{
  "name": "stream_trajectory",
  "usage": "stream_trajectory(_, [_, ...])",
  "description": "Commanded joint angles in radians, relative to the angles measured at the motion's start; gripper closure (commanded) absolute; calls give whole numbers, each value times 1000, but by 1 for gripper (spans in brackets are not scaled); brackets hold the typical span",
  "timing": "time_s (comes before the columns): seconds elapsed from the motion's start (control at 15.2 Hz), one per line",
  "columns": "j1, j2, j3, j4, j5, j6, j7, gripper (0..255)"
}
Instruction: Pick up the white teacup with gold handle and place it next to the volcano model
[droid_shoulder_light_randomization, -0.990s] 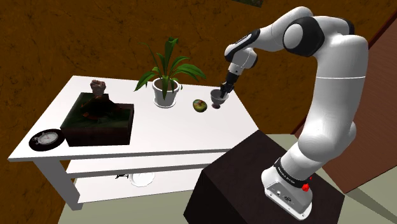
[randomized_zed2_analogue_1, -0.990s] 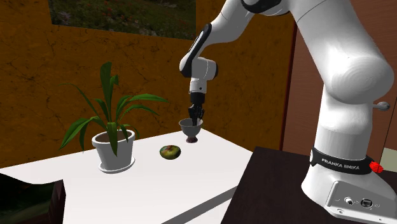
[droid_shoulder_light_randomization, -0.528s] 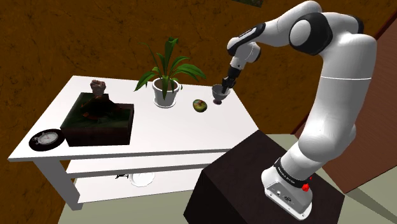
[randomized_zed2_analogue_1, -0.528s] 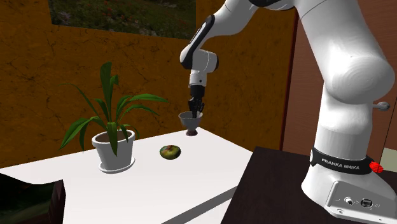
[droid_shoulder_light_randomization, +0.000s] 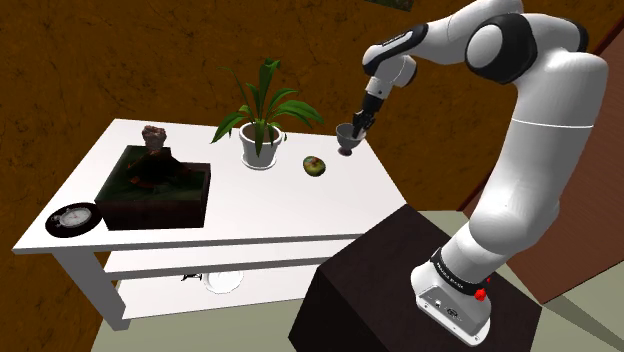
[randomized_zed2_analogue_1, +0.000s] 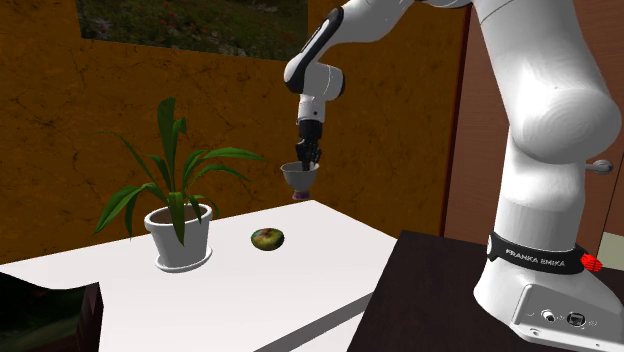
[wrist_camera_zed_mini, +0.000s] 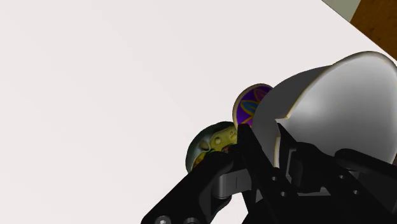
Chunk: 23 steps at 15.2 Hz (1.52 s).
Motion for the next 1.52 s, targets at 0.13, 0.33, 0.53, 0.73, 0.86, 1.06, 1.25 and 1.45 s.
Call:
stream_trajectory(0.13, [3, -27, -5, 18, -15, -40, 18, 255])
stream_trajectory(0.33, [5, -46, -8, 34, -25, -72, 30, 255])
stream_trajectory(0.53, [6, -63, -11, 51, -35, -104, 43, 255])
stream_trajectory(0.73, [7, -78, -14, 71, -44, -137, 54, 255])
stream_trajectory(0.86, [7, -88, -15, 86, -49, -159, 62, 255])
stream_trajectory(1.06, [7, -101, -18, 110, -57, -193, 73, 255])
stream_trajectory(1.25, [7, -112, -19, 135, -63, -227, 83, 255])
stream_trajectory(1.45, [6, -121, -21, 163, -68, -263, 93, 255])
